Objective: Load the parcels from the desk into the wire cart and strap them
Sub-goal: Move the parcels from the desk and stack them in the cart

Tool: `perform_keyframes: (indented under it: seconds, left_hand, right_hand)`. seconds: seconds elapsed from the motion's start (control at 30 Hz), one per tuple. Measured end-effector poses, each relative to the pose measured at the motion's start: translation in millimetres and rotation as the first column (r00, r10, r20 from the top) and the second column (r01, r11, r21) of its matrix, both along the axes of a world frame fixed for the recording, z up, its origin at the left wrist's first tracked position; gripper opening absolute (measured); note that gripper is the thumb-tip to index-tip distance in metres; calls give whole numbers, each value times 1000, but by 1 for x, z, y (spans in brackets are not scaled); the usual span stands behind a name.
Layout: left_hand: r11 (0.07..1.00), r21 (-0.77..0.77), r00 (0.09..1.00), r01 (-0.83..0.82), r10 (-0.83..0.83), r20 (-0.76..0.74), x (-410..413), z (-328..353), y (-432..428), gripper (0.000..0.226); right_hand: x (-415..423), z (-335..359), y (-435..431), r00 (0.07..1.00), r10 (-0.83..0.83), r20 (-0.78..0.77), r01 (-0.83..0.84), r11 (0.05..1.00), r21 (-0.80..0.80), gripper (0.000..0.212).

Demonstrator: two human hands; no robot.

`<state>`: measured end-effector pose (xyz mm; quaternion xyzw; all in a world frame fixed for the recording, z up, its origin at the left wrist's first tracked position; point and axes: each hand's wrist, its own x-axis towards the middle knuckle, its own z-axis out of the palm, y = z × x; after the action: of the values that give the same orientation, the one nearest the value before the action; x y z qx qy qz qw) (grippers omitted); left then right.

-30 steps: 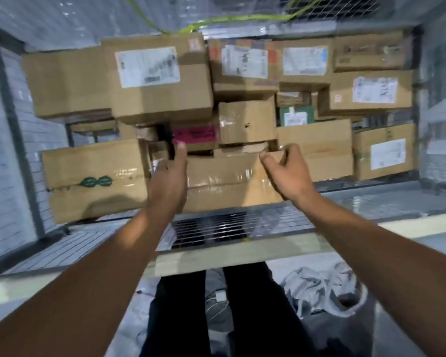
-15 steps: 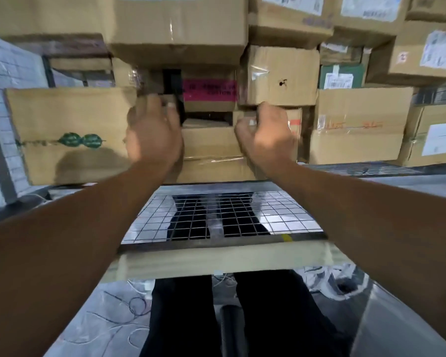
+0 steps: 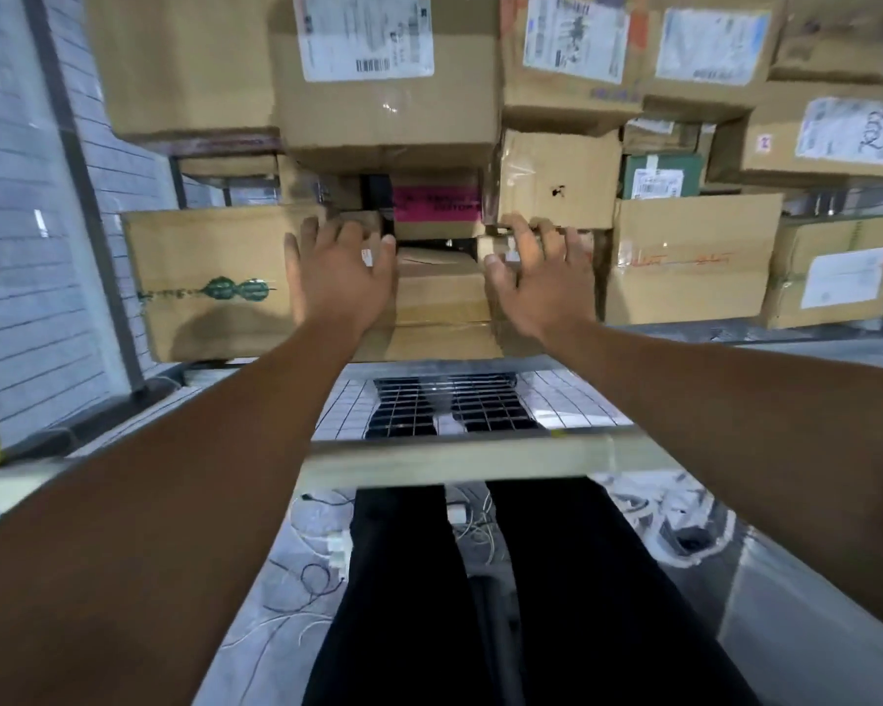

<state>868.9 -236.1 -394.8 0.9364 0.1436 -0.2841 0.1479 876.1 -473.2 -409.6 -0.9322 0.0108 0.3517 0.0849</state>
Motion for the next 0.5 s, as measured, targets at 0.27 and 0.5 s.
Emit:
perform_keyframes:
  seconds: [0.27, 0.5]
  left_hand:
    - [971, -177, 973, 160, -185, -135, -4, 130, -26, 61]
    - [851, -221, 878, 477, -447, 173, -13, 262, -107, 58]
  right_hand:
    - [4, 163, -31, 987, -162, -22, 163, 979, 123, 77]
    - [-54, 304, -76, 832, -528, 170, 495, 845, 201, 70]
